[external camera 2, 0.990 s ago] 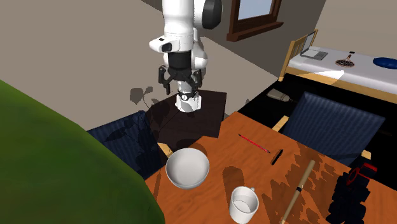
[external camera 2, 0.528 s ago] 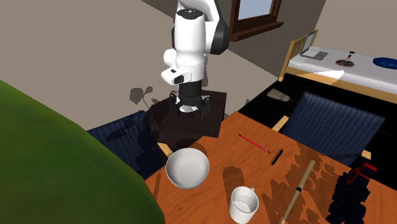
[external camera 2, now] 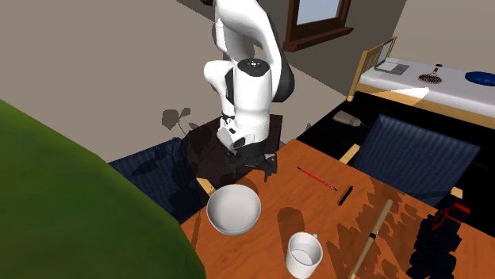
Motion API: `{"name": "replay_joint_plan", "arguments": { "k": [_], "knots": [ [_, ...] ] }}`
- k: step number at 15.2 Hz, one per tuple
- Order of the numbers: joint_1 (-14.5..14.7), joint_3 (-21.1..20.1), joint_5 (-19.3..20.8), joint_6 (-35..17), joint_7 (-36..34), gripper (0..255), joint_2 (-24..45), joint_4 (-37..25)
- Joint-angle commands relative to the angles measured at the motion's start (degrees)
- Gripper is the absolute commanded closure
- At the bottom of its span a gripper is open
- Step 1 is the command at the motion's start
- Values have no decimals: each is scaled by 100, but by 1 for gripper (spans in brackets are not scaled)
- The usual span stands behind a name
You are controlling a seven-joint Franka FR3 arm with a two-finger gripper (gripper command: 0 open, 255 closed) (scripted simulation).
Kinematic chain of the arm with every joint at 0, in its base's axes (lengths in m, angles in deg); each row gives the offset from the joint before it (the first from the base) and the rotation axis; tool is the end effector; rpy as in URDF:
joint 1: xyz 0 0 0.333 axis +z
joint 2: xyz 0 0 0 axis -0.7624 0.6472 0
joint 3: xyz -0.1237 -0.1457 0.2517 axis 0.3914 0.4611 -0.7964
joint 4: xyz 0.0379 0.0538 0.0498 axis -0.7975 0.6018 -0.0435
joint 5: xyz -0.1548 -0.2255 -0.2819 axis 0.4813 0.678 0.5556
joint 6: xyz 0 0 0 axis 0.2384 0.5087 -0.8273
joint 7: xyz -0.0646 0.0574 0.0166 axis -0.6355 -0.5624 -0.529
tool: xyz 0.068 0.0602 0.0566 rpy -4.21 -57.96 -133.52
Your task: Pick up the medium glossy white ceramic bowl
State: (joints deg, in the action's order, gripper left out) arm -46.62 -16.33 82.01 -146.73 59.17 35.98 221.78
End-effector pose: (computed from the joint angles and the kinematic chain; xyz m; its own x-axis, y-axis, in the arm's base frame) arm 0.4592 0.1997 0.3389 0.9977 0.0604 0.0319 0.0602 -0.9982 0.0061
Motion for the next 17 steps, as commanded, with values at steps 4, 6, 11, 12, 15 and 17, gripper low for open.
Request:
{"name": "replay_joint_plan", "arguments": {
  "k": [4,6,11,12,15,17],
  "knots": [
    [166,-46,564,-461,-637,0,1198,-601],
    [221,-11,674,-575,-739,0,1411,-676],
    [284,78,881,-907,-884,0,1730,-640],
    [299,99,924,-972,-914,0,1796,-637],
    [310,110,946,-1013,-934,255,1826,-623],
    [312,110,947,-1012,-937,255,1828,-626]
  ]
}}
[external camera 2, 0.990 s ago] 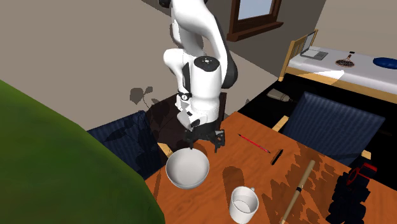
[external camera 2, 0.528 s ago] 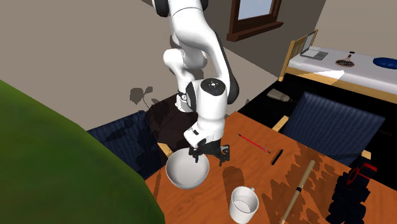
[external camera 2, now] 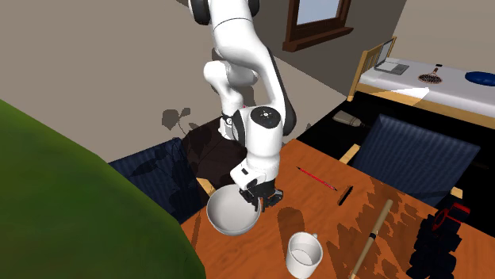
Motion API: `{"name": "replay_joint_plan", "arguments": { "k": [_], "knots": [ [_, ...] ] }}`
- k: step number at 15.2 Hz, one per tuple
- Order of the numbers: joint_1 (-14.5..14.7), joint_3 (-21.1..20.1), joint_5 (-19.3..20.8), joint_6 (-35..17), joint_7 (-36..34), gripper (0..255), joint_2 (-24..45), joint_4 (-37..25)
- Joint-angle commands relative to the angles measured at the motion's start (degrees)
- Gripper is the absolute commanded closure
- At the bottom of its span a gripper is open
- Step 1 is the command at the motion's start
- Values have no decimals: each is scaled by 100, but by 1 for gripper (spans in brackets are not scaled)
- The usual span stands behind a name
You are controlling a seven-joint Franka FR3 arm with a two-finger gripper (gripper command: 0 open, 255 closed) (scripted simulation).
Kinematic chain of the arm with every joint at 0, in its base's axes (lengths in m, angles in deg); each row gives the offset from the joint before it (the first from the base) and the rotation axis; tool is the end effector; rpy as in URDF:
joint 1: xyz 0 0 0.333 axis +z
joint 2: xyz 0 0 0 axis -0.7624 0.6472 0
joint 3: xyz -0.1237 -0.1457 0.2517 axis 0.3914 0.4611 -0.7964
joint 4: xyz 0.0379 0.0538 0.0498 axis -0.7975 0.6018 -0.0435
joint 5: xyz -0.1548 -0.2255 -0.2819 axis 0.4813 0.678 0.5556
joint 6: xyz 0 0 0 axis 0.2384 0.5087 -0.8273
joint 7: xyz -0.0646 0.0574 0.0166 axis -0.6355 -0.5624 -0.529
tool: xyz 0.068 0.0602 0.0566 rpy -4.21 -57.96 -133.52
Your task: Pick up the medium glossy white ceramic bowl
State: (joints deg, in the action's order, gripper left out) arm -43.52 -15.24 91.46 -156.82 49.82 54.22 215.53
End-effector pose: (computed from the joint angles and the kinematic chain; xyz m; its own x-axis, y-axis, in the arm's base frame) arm 0.4894 0.2378 0.2412 0.9983 0.0547 0.0190 0.0548 -0.9985 -0.0044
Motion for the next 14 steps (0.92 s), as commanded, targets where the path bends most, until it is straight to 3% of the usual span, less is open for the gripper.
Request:
{"name": "replay_joint_plan", "arguments": {
  "k": [1,7,14],
  "knots": [
    [1,2,3,-4,-3,255,5,-1],
    [-2,4,4,0,4,255,10,-11],
    [-97,-129,-287,463,207,255,-439,-56]
  ]
}}
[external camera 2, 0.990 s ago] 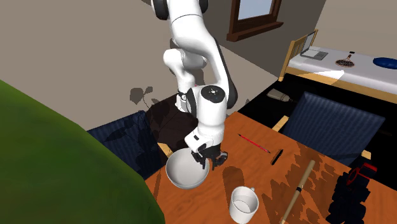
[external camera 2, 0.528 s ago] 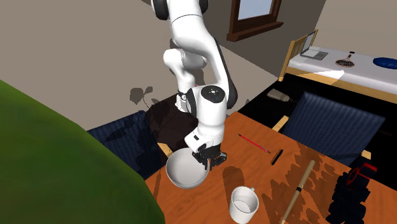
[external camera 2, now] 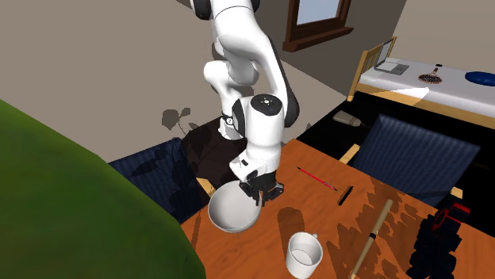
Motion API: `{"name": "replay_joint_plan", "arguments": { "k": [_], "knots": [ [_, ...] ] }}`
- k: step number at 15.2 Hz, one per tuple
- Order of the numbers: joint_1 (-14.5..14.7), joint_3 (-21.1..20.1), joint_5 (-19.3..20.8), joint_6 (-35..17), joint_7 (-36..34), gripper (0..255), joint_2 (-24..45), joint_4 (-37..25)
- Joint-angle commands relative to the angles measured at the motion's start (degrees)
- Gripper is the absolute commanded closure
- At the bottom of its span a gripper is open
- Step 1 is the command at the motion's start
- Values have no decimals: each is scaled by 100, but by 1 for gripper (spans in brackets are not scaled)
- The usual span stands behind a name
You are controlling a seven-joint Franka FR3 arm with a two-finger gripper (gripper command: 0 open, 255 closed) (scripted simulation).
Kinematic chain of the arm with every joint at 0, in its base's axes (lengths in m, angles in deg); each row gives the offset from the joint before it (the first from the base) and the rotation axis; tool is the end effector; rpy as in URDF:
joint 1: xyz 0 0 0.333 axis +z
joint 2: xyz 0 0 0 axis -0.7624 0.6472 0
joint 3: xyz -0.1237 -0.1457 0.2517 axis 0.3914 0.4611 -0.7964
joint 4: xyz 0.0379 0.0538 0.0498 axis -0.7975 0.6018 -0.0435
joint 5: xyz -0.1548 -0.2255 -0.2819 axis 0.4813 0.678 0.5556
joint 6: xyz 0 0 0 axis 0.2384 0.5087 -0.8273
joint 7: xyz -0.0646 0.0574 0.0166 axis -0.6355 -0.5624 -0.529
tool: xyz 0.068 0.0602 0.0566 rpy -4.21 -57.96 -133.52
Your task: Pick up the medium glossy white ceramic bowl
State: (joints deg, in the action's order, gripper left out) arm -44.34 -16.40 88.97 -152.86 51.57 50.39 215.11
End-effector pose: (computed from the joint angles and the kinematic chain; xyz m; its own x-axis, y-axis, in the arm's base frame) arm 0.4897 0.2380 0.2730 0.9983 0.0549 0.0194 0.0550 -0.9985 -0.0044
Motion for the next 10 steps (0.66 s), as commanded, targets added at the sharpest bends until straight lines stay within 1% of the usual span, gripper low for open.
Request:
{"name": "replay_joint_plan", "arguments": {
  "k": [1,8,10],
  "knots": [
    [-24,-28,-77,134,59,255,-117,-26],
    [-78,-100,-326,623,233,255,-518,-146],
    [-79,-101,-331,633,237,255,-526,-149]
  ]
}}
